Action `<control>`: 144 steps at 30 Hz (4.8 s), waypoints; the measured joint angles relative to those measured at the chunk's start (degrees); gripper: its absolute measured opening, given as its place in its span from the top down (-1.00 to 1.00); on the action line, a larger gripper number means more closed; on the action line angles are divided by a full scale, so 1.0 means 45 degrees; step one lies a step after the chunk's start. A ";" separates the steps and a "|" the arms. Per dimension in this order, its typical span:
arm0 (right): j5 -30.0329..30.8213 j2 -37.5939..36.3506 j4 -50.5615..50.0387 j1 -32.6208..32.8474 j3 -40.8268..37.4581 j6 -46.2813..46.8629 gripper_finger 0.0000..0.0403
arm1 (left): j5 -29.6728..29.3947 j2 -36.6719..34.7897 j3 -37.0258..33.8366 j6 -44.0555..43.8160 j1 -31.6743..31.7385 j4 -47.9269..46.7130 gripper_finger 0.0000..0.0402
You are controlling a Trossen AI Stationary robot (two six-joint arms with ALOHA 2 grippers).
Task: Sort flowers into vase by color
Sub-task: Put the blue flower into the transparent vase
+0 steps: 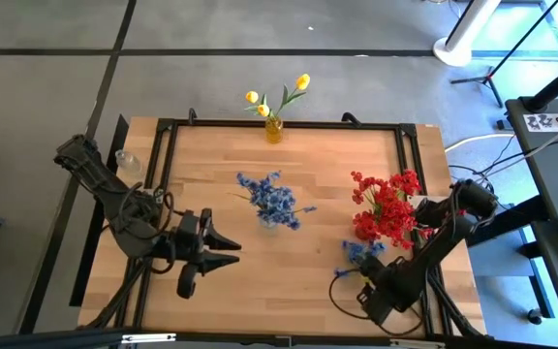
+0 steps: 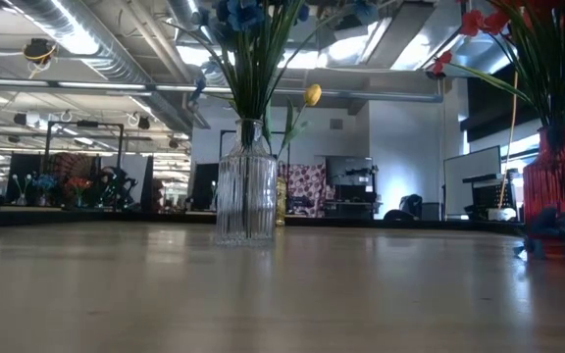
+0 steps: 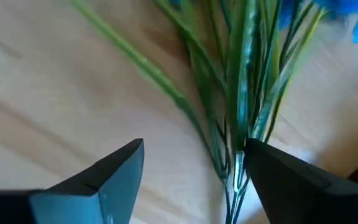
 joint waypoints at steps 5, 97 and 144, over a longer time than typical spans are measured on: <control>0.0334 -0.0020 0.2103 -0.0307 -0.0926 -0.0039 -0.22 | -0.0168 0.0002 0.0000 -0.0010 0.0122 0.0006 0.38; 0.7587 0.0116 0.6996 -0.4978 1.1329 -2.0034 0.95 | 0.2951 0.2186 0.0005 0.4700 0.3143 0.5302 0.01; 1.3181 -0.1171 0.7557 -0.2074 1.1339 -1.9647 -0.46 | -0.5087 0.3295 -0.2589 0.3301 0.1578 0.4530 0.97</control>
